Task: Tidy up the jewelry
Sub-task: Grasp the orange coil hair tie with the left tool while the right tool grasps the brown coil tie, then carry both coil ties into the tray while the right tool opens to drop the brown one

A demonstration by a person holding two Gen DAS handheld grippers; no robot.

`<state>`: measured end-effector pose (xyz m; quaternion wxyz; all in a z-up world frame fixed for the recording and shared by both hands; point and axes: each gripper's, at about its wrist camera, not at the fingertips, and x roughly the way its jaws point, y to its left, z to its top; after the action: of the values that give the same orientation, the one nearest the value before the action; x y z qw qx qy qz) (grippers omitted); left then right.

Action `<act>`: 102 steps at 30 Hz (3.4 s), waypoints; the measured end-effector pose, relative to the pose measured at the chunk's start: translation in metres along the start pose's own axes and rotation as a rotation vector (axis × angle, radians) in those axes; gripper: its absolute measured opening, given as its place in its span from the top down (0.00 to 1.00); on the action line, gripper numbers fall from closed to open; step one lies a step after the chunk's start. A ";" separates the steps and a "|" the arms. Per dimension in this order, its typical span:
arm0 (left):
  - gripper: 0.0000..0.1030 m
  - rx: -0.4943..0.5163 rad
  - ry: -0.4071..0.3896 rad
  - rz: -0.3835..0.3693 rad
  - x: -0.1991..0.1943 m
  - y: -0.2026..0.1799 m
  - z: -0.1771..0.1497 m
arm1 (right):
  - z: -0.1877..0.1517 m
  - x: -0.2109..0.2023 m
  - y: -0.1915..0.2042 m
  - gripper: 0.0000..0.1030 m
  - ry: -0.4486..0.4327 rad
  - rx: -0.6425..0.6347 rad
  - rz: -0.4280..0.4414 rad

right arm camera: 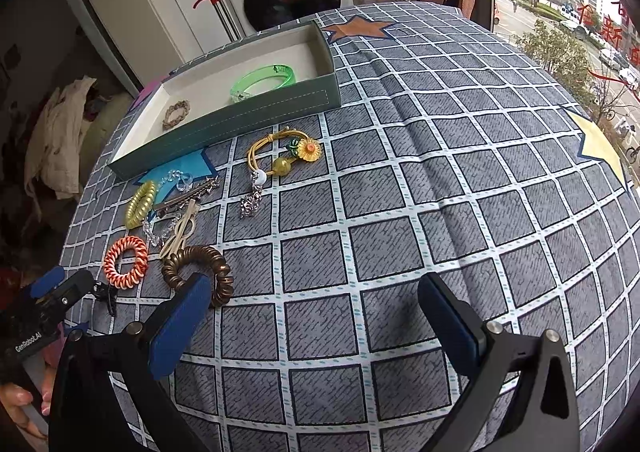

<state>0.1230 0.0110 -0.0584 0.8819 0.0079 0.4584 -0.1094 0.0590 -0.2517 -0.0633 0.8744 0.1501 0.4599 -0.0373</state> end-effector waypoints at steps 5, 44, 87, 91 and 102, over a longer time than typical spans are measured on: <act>0.00 0.035 0.034 -0.026 0.013 -0.005 0.013 | 0.005 0.004 0.010 0.01 0.007 -0.046 0.004; 0.68 0.108 0.024 -0.137 0.005 -0.020 0.028 | 0.008 0.001 0.047 0.88 0.008 -0.220 0.016; 0.68 0.051 -0.122 -0.028 0.080 -0.016 0.193 | 0.204 0.076 0.054 0.87 -0.073 -0.124 0.095; 0.68 0.043 -0.093 -0.011 0.103 -0.017 0.198 | 0.213 0.097 0.052 0.87 -0.063 -0.097 0.083; 0.68 0.082 -0.044 0.045 0.137 -0.027 0.192 | 0.215 0.131 0.055 0.87 -0.045 -0.101 0.039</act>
<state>0.3484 -0.0628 -0.0558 0.8930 0.0520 0.4337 -0.1083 0.3157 -0.2534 -0.0431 0.8916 0.1139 0.4382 -0.0004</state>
